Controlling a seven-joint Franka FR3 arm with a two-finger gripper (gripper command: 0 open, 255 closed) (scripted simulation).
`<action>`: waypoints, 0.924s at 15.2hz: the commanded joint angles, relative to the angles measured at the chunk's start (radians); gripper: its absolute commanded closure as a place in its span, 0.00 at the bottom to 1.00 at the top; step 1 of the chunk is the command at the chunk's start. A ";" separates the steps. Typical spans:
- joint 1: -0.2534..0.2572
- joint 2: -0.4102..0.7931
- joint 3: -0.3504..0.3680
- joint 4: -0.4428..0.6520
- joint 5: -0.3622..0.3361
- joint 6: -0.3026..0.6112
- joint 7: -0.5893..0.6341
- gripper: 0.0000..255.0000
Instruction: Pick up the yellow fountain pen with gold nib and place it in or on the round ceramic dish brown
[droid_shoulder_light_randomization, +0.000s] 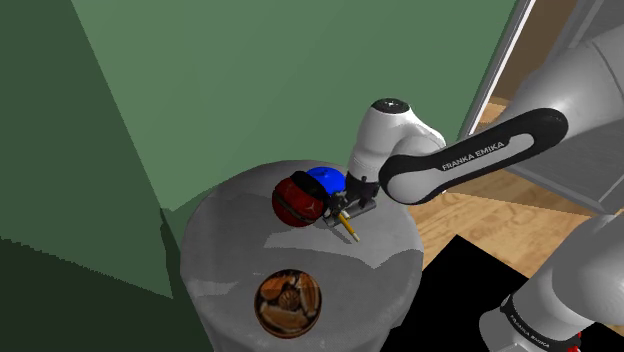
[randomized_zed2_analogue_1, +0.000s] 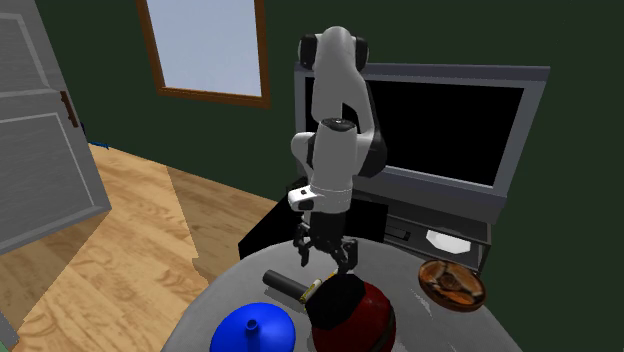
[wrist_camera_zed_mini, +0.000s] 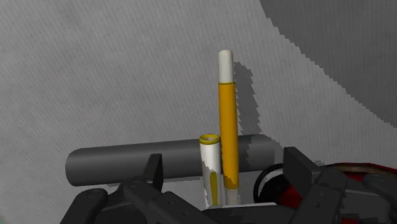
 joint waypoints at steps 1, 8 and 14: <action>-0.007 0.029 0.007 -0.003 -0.020 0.031 0.017 0.00; -0.019 0.079 0.013 -0.009 -0.058 0.082 0.045 0.00; -0.019 0.078 0.013 -0.009 -0.058 0.082 0.045 1.00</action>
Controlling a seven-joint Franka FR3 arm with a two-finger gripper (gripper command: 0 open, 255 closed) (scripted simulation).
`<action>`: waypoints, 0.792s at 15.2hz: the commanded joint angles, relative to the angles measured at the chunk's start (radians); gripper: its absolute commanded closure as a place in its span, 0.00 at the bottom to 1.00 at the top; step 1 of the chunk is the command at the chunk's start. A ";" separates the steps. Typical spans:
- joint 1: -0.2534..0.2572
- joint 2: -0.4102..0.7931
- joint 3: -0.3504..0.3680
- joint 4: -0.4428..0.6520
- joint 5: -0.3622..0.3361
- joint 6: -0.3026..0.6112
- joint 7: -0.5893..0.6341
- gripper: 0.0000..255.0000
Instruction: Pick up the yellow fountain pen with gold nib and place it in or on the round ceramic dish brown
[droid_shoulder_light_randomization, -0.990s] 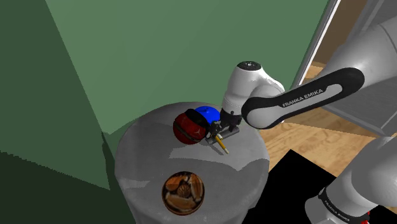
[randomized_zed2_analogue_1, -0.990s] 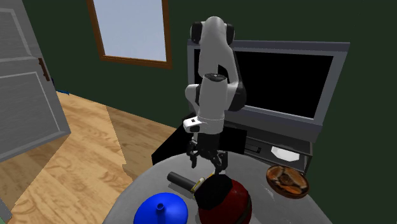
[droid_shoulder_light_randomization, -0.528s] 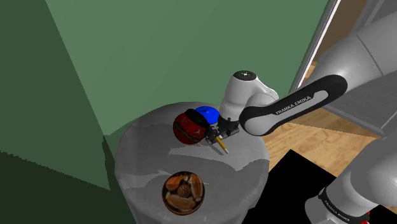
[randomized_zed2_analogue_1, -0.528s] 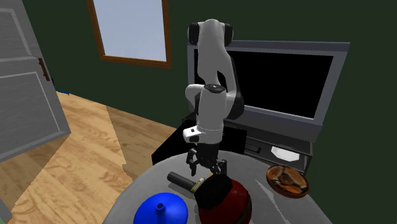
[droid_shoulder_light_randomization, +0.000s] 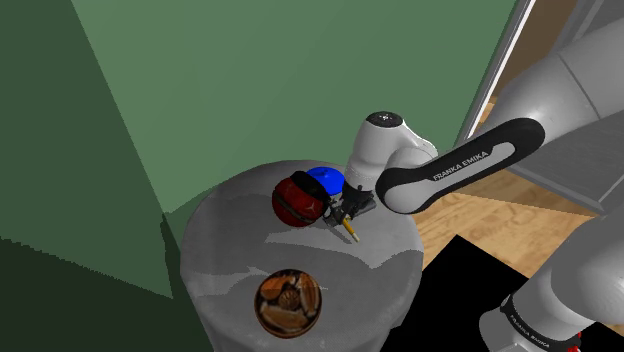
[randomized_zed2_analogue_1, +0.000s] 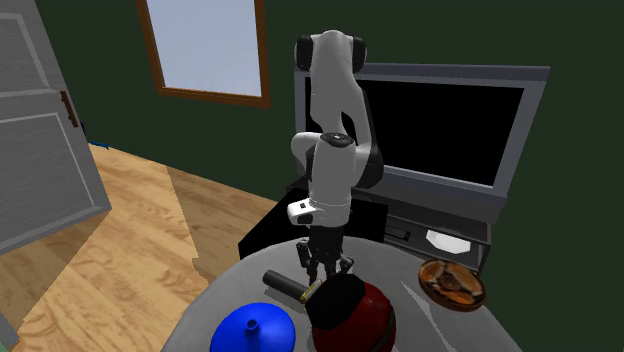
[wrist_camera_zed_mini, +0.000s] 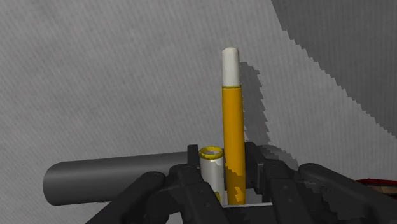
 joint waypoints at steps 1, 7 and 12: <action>0.000 0.000 0.000 0.000 0.000 0.000 0.000 1.00; 0.000 0.000 0.000 0.000 0.000 0.000 0.000 1.00; 0.009 -0.045 -0.008 0.018 0.037 -0.059 -0.030 1.00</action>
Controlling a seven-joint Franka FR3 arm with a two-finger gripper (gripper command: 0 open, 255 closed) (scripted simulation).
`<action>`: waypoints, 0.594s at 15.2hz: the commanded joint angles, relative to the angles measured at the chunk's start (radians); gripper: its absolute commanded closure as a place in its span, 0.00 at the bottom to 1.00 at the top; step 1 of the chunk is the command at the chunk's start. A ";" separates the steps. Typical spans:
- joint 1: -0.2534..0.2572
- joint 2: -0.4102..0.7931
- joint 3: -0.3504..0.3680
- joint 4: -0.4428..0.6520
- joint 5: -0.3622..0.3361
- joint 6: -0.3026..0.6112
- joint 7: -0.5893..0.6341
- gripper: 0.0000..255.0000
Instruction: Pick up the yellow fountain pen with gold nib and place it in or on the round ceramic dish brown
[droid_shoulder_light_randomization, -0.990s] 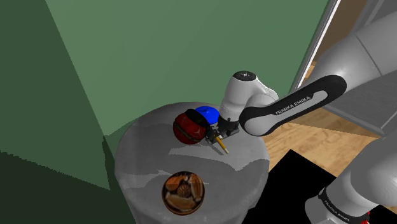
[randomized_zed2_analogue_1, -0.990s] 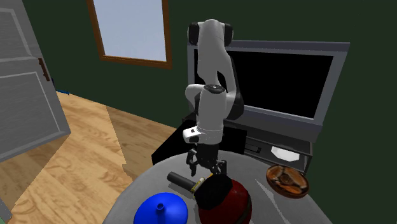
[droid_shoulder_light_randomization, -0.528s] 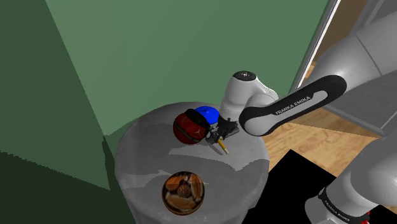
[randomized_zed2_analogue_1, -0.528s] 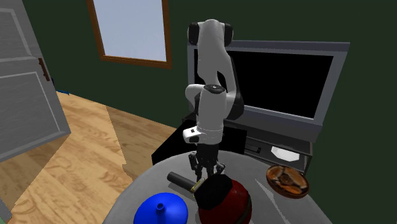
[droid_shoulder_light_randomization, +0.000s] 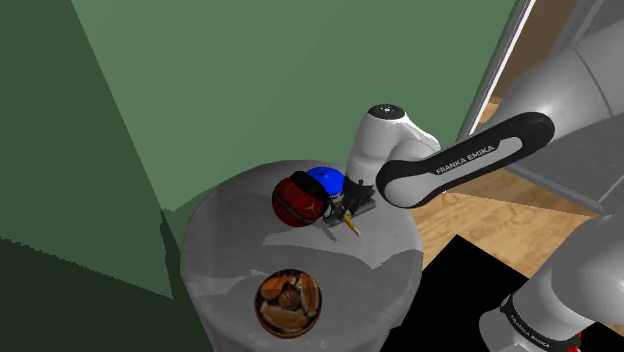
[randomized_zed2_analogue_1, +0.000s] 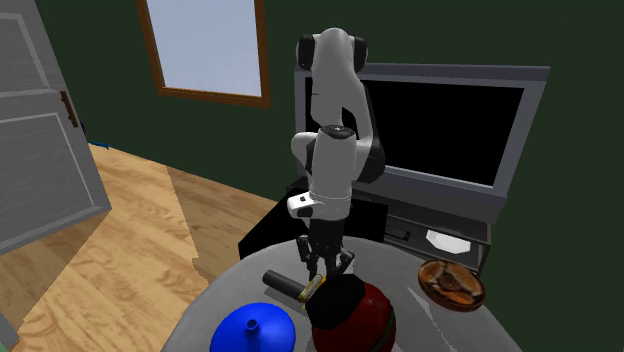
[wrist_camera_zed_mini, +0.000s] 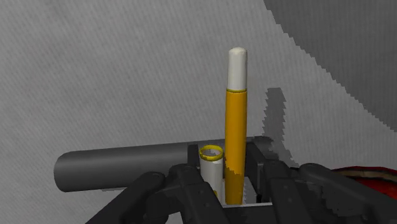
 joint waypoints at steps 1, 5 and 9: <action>0.004 -0.021 -0.004 0.010 0.016 -0.029 -0.013 1.00; 0.012 -0.061 -0.013 0.032 0.041 -0.088 -0.035 1.00; 0.018 -0.096 -0.022 0.059 0.059 -0.148 -0.053 1.00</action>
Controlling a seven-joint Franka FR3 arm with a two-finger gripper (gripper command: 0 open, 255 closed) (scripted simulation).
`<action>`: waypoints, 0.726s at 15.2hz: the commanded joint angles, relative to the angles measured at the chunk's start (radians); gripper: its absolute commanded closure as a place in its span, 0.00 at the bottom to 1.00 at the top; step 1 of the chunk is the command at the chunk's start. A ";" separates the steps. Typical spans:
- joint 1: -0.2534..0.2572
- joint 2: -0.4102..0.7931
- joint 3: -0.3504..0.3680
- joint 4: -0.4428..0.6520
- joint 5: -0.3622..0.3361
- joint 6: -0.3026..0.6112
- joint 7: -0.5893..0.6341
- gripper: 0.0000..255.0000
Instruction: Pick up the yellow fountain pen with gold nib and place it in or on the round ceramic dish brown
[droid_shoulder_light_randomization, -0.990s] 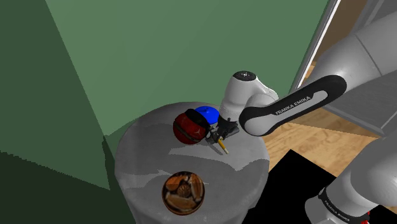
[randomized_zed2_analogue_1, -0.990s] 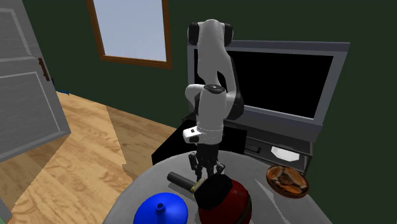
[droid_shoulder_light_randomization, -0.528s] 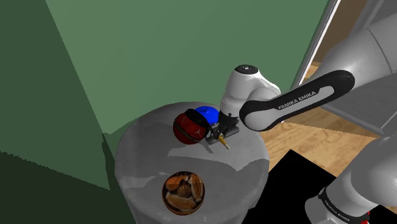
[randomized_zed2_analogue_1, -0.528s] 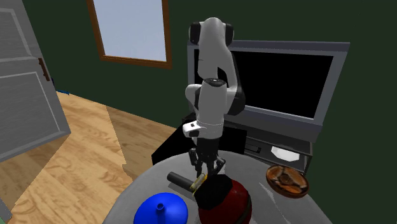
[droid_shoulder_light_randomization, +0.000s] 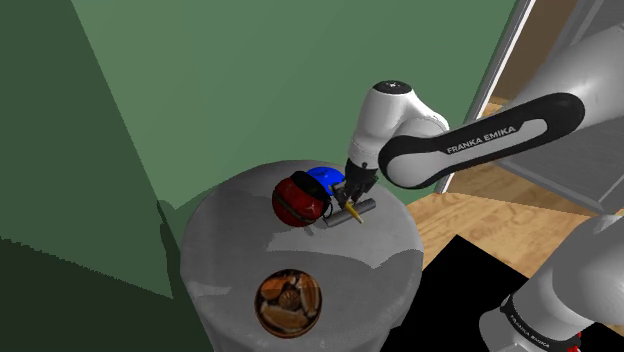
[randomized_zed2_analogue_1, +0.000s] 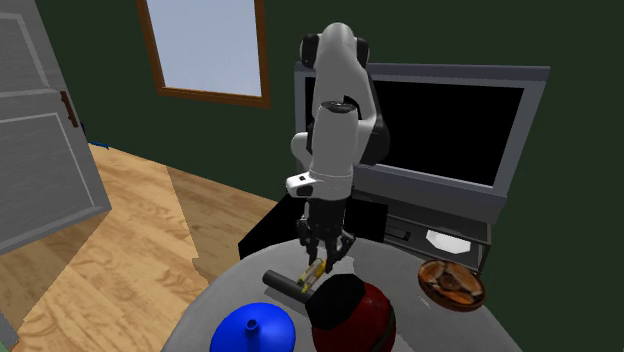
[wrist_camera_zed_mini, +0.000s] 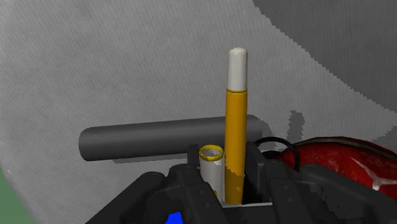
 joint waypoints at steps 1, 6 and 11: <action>0.003 -0.016 -0.004 0.015 0.008 -0.030 -0.008 1.00; 0.008 -0.052 -0.015 0.054 0.023 -0.103 -0.024 1.00; 0.020 -0.077 -0.005 0.090 0.032 -0.163 -0.007 1.00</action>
